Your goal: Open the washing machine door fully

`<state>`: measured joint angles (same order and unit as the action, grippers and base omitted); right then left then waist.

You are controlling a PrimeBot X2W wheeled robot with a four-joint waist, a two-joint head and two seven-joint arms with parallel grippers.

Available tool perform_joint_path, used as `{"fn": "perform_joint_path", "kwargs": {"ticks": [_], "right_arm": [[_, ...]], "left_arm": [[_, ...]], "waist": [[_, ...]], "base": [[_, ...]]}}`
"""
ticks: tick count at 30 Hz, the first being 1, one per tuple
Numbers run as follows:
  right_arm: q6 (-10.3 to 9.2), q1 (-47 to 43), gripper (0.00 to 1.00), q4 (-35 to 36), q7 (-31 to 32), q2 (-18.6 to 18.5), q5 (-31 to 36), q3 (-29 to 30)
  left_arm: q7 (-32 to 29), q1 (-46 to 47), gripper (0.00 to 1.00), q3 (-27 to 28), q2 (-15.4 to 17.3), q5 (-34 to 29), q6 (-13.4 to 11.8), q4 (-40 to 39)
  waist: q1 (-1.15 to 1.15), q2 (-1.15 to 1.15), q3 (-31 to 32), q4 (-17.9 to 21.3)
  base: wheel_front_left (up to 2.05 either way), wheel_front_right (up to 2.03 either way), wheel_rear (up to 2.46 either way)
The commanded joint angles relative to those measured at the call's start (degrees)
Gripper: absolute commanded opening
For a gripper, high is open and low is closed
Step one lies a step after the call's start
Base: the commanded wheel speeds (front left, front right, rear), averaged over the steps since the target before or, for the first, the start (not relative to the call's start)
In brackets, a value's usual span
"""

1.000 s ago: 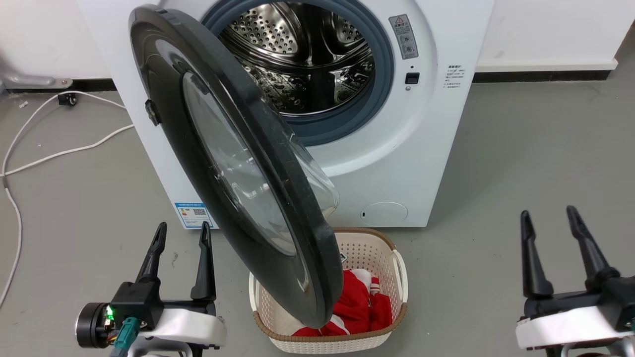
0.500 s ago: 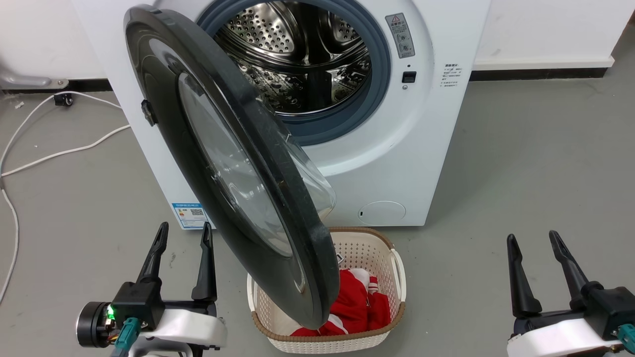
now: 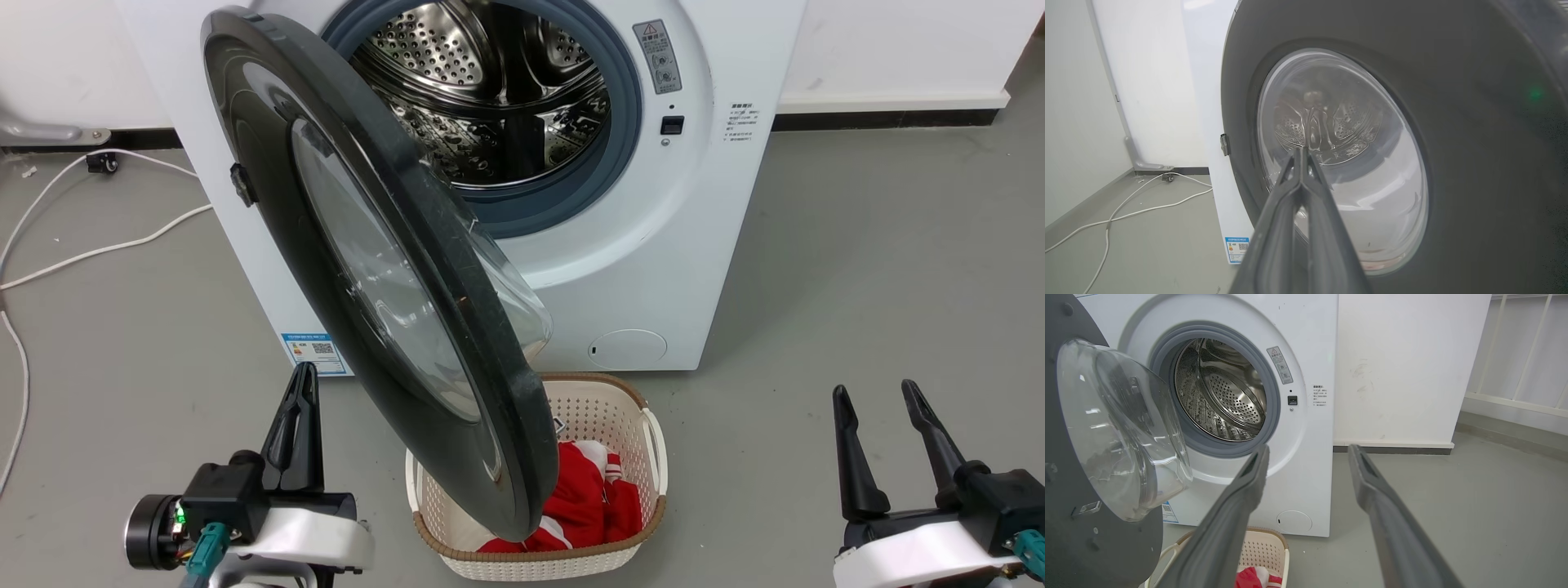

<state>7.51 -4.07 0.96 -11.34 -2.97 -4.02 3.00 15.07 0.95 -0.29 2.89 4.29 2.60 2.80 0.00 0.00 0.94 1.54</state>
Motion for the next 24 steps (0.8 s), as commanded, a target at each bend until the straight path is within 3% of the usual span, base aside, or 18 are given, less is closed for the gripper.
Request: {"fn": "perform_joint_path", "kwargs": {"ticks": [1, 15, 24], "right_arm": [[-0.04, 0.41, 1.0, -0.21, -0.14, 0.18, -0.1, 0.09], [-0.04, 0.68, 1.0, -0.51, 0.09, 0.18, -0.86, 0.16], [-0.04, 0.76, 1.0, -1.02, 0.18, 0.17, -1.52, -0.06]], "left_arm": [[0.14, 0.33, 0.0, 0.01, -0.02, 0.61, 0.15, -0.75], [0.14, 5.88, 0.0, -1.98, -0.02, -0.15, -1.18, -17.83], [0.13, 9.62, 0.0, -11.28, -0.02, -0.51, -0.01, -29.16]], "waist": [[0.0, 0.0, 0.0, -0.04], [0.0, 0.0, -0.36, -0.35], [0.0, 0.0, -0.65, 0.11]], "base": [[0.0, 0.0, 0.0], [0.0, 0.0, 0.0], [0.0, 0.0, 0.0]]}}
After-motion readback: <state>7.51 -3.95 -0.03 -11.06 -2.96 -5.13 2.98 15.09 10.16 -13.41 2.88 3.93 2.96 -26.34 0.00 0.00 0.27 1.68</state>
